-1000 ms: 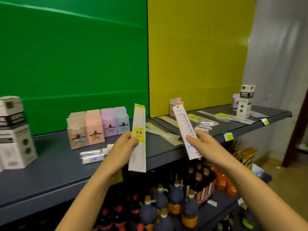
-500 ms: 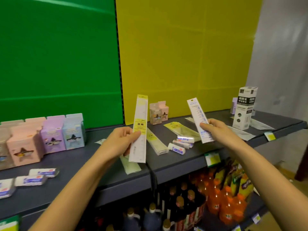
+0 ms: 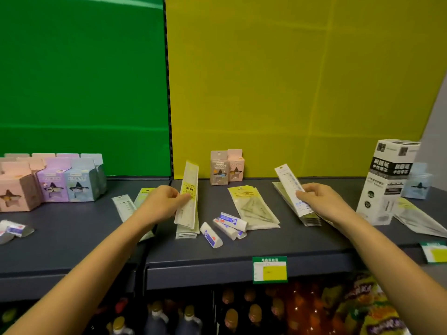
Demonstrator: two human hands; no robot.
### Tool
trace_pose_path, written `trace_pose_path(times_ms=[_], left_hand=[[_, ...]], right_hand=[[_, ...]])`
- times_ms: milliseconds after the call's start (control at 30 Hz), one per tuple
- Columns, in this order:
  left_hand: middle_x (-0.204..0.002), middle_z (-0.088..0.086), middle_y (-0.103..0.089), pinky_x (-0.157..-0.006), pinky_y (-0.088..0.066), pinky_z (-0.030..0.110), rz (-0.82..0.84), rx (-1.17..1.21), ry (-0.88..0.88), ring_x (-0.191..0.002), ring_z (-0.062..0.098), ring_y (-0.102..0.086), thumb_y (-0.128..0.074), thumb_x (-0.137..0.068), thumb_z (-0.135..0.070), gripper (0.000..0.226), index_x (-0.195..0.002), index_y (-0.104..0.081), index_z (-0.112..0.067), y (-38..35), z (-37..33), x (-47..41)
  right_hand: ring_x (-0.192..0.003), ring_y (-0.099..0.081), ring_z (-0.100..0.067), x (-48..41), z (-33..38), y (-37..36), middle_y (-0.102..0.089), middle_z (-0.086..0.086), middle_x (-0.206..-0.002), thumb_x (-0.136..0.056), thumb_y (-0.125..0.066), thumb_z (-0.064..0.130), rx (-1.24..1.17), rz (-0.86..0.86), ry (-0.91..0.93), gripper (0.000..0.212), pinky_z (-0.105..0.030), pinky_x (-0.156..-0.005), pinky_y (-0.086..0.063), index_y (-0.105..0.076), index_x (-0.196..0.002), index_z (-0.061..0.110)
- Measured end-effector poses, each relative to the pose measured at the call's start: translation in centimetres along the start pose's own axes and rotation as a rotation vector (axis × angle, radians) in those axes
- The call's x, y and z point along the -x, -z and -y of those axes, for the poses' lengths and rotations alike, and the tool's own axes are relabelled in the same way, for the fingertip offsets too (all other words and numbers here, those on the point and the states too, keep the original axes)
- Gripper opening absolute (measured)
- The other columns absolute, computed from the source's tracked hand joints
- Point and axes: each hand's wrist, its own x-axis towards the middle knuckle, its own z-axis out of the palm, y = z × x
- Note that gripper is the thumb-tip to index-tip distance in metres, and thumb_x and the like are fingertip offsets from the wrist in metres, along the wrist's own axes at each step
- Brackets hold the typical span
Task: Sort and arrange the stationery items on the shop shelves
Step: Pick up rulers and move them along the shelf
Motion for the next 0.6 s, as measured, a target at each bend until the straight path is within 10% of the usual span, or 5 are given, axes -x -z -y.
trace_pose_path(times_ms=[600], left_hand=[[-0.05,0.001,-0.038,-0.047,-0.023,0.026,-0.048,-0.588,0.012,-0.048,0.015,-0.036,-0.043,-0.093,-0.041,0.051,-0.05,-0.036,-0.015,-1.8,0.6,-1.7]], right_hand=[[-0.11,-0.056,-0.033,-4.3,-4.2,-0.2,-0.065,-0.012,-0.118,-0.088,-0.052,0.034,0.344,-0.022,0.036,0.032,-0.037,-0.089,-0.044,-0.066,-0.109,0.015]])
